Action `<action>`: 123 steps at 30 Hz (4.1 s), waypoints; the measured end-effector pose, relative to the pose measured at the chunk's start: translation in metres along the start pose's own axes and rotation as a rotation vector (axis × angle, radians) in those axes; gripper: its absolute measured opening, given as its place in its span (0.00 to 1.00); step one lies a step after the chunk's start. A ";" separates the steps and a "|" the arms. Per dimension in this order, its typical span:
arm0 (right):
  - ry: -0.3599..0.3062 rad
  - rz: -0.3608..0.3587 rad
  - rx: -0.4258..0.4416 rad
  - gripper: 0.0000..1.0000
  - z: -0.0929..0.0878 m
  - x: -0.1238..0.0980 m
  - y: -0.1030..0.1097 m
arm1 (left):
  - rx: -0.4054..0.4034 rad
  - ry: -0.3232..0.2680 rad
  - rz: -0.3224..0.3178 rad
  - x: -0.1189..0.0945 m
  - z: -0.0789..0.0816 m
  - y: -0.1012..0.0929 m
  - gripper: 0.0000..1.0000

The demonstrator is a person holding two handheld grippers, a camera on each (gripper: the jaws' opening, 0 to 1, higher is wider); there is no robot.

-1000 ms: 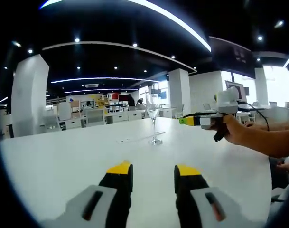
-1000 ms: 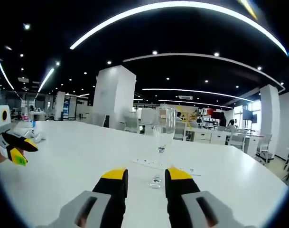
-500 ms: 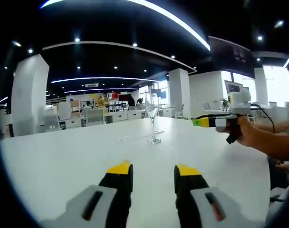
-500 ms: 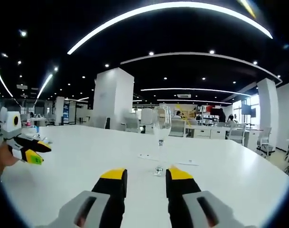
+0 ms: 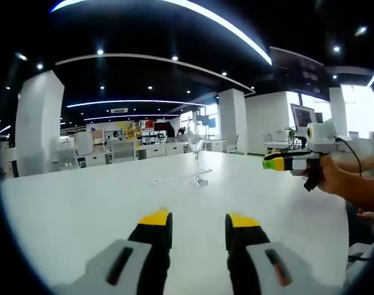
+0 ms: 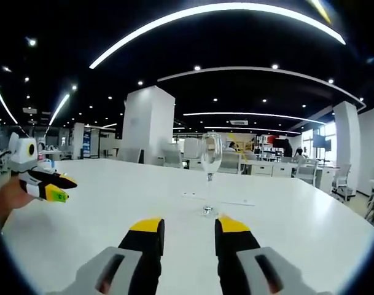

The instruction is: Stand the stemmed glass upright on the table place it in front of you

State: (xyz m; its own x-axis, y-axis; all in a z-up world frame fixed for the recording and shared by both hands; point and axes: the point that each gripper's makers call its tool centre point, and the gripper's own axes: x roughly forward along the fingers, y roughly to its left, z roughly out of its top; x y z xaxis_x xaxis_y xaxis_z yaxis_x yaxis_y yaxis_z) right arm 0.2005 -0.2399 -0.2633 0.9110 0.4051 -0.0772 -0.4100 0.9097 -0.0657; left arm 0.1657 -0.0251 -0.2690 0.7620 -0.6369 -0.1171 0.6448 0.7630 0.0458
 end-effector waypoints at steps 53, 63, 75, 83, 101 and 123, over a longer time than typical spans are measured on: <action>-0.012 0.022 -0.026 0.36 -0.006 -0.019 0.008 | -0.001 -0.008 0.016 0.002 -0.004 0.000 0.33; -0.019 0.017 -0.011 0.36 -0.007 -0.020 0.002 | 0.003 -0.005 0.016 0.007 -0.005 0.001 0.33; -0.016 0.017 0.000 0.36 -0.011 -0.022 0.002 | 0.002 -0.015 0.015 0.006 -0.004 0.000 0.33; -0.012 0.009 -0.002 0.36 -0.013 -0.022 0.001 | -0.003 -0.012 0.009 0.007 -0.008 -0.001 0.33; -0.007 0.003 0.001 0.36 -0.017 -0.023 0.003 | -0.005 -0.011 0.012 0.007 -0.009 -0.001 0.33; -0.015 0.005 0.000 0.36 -0.017 -0.023 0.004 | 0.003 -0.005 0.006 0.007 -0.008 -0.003 0.33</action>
State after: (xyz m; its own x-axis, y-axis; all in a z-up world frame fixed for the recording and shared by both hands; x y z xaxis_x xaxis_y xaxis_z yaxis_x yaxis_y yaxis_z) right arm 0.1770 -0.2474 -0.2791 0.9097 0.4105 -0.0629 -0.4142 0.9079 -0.0652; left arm 0.1688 -0.0314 -0.2777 0.7664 -0.6325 -0.1120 0.6400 0.7668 0.0491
